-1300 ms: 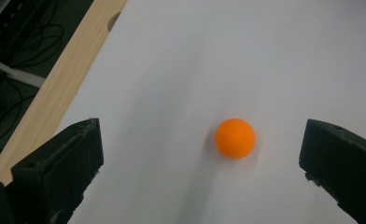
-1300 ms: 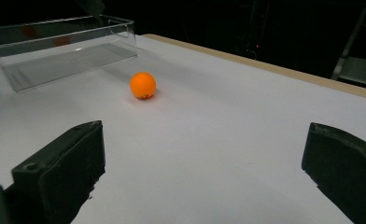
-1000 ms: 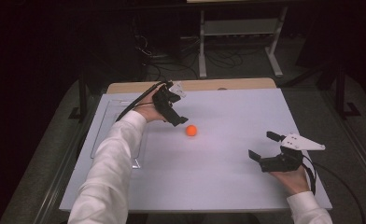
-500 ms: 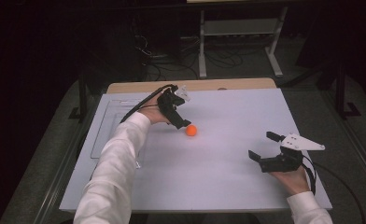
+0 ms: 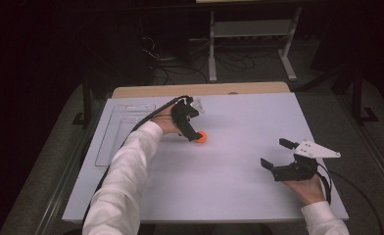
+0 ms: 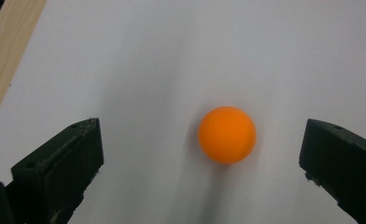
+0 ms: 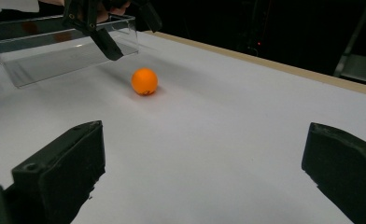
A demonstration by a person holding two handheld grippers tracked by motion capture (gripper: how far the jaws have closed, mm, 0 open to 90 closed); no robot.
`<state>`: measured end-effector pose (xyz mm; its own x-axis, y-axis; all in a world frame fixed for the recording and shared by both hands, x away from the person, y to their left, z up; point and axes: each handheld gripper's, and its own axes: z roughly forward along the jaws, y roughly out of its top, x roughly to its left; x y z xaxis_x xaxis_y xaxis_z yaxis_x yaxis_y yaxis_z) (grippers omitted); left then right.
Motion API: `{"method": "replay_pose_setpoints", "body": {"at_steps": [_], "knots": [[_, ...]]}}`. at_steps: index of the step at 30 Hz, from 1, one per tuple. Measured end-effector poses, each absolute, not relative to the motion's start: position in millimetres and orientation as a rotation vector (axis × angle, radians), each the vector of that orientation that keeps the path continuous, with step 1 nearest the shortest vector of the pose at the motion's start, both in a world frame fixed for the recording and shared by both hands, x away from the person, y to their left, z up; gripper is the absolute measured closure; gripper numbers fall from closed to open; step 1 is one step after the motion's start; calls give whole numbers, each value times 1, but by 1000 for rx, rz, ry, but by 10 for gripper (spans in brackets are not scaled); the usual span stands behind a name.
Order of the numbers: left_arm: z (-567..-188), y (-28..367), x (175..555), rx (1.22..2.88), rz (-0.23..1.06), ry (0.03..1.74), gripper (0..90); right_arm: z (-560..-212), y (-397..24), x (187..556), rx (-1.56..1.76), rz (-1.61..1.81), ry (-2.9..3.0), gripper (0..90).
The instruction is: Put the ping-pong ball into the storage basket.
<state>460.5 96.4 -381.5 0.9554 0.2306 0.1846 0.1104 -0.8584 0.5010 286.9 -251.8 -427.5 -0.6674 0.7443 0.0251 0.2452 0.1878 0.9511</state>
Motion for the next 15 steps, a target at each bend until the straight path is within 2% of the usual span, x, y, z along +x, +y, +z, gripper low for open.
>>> {"method": "replay_pose_setpoints", "body": {"at_steps": [15], "knots": [[-403,85,462,2652,293,210,0,-427,-253,285,926,1489,2020,0]]}}
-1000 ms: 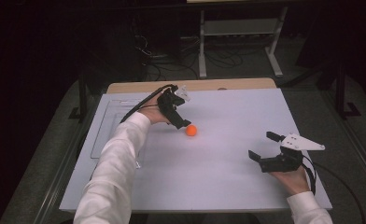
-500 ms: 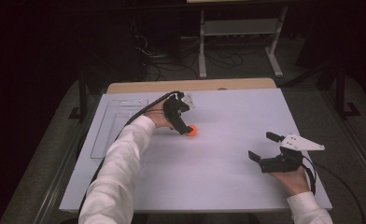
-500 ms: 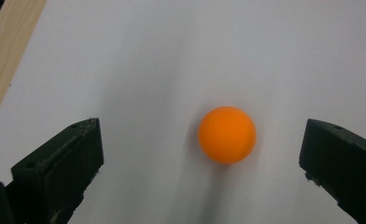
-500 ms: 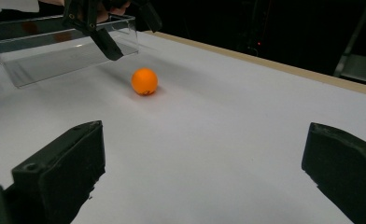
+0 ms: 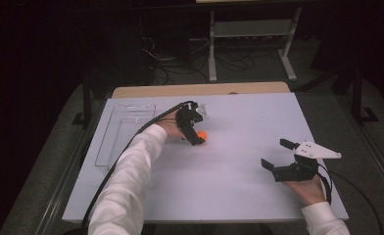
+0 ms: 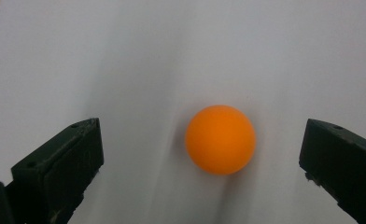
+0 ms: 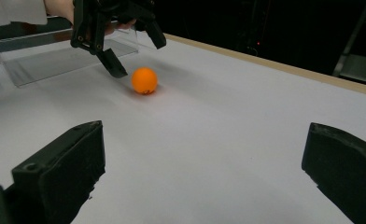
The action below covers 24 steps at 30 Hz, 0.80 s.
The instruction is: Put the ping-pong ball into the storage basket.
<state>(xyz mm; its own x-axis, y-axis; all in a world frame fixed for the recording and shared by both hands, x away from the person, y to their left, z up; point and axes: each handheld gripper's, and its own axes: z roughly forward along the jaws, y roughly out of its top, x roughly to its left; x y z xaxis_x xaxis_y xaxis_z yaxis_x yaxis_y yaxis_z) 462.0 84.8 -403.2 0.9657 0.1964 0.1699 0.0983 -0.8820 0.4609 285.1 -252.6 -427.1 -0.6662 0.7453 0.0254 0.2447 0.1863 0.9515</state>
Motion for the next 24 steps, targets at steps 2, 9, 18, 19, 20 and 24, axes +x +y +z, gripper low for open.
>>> {"method": "replay_pose_setpoints", "body": {"at_steps": [2,9,18,19,20,24], "knots": [[-406,83,462,2657,279,204,0,-427,-253,285,924,1489,2019,0],[-411,80,464,2682,262,202,0,-427,-254,285,928,1487,2019,0],[-412,82,466,2736,224,194,116,-427,-254,284,924,1485,2023,0],[-412,82,466,2736,221,195,116,-427,-254,284,924,1485,2023,0],[-412,82,466,2741,221,192,142,-427,-254,284,924,1484,2024,0],[-413,81,465,2754,231,171,243,-427,-254,283,925,1483,2021,0]]}}
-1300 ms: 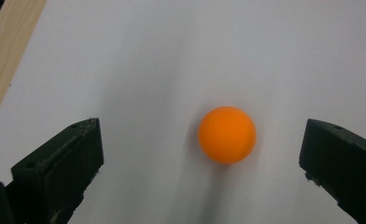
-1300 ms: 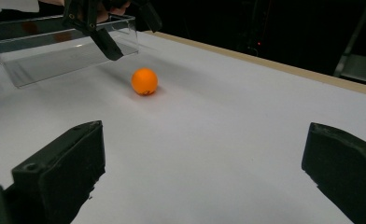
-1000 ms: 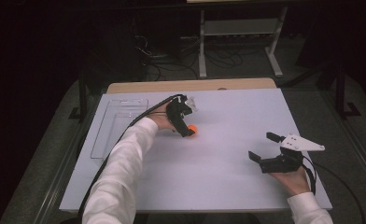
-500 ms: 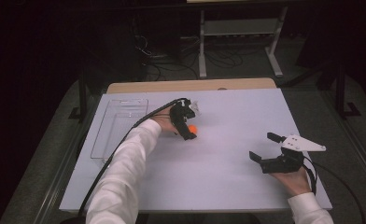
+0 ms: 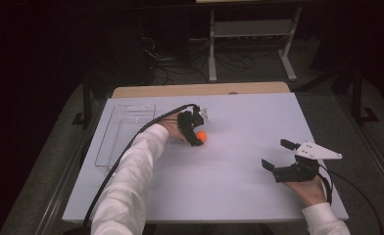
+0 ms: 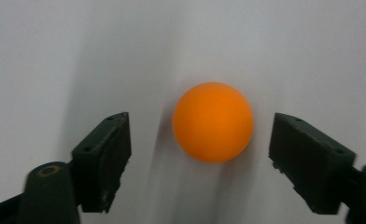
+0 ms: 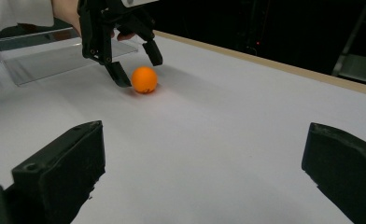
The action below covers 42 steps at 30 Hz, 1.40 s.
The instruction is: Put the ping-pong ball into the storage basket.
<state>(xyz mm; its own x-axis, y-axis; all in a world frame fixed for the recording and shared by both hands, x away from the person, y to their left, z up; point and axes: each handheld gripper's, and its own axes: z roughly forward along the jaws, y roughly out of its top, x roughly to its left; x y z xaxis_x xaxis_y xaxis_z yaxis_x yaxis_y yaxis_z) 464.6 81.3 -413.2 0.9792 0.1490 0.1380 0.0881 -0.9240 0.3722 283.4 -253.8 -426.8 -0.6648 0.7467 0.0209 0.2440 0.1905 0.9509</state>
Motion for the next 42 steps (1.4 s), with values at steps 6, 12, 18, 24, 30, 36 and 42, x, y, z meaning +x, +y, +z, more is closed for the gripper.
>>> {"method": "replay_pose_setpoints", "body": {"at_steps": [6,12,18,24,30,36,42], "knots": [[-416,79,464,2754,223,149,323,-427,-255,283,934,1478,2016,0],[-418,77,463,2755,218,129,406,-428,-255,283,934,1475,2018,0],[-419,76,462,2761,230,111,496,-428,-254,283,931,1469,2024,0],[-418,77,463,2763,235,112,502,-427,-255,283,930,1471,2022,0],[-415,79,463,2753,230,116,503,-428,-254,283,928,1467,2026,0],[-408,81,462,2731,231,136,504,-429,-254,283,935,1469,2028,0],[-398,84,459,2717,253,135,504,-428,-255,283,937,1468,2024,0]]}}
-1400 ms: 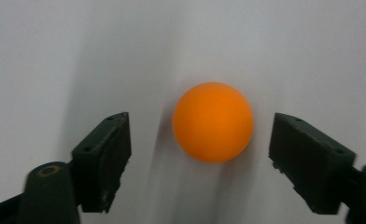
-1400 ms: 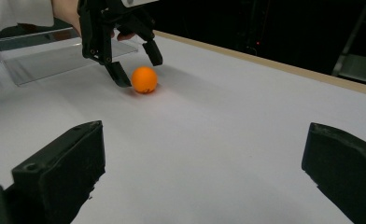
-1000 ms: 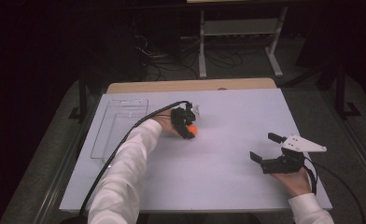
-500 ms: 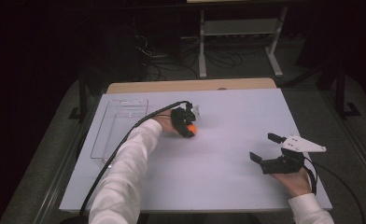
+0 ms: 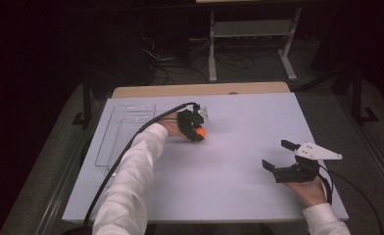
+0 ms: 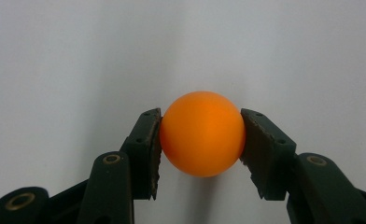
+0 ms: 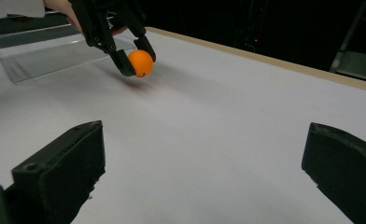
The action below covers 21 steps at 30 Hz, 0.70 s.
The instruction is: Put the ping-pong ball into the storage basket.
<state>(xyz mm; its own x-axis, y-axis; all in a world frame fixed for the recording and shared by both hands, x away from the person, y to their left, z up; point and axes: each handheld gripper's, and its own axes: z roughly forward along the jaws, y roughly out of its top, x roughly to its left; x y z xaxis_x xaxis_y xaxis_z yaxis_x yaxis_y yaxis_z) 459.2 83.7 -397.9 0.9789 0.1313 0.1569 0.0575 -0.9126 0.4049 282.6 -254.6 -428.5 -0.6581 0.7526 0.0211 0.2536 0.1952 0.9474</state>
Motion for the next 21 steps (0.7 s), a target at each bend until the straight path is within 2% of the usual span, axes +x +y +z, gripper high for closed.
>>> {"method": "replay_pose_setpoints", "body": {"at_steps": [21], "knots": [[-364,97,446,2680,310,129,505,-428,-254,282,938,1466,2026,0]]}}
